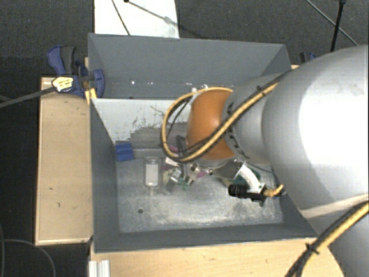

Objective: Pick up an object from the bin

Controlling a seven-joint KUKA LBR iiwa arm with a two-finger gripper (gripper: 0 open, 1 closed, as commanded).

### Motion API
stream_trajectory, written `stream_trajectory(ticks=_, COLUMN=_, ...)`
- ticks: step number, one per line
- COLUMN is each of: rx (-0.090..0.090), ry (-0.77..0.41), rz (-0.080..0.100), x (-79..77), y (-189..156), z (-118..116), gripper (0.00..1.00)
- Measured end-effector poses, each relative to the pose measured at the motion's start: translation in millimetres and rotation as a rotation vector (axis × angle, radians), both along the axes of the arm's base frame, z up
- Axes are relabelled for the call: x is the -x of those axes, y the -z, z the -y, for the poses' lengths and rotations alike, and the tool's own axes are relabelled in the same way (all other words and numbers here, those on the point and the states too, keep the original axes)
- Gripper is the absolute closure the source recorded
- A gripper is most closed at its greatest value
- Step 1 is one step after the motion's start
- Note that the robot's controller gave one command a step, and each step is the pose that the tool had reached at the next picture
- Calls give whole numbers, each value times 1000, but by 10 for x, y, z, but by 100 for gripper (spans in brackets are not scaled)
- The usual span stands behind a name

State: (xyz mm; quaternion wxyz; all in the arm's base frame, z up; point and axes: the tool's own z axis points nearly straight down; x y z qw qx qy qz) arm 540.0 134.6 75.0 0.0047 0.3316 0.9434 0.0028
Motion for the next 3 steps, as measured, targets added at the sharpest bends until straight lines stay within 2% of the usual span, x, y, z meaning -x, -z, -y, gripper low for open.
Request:
stream_trajectory(ticks=1, rx=2, ry=-33, rz=-15, x=-252, y=18, z=-156, gripper=100)
stream_trajectory(ticks=2, rx=0, ry=-34, rz=-2, x=-188, y=-1399, z=-222, gripper=100)
stream_trajectory(ticks=3, rx=6, ry=-628, rz=-9, x=65, y=-1384, z=-45, gripper=100)
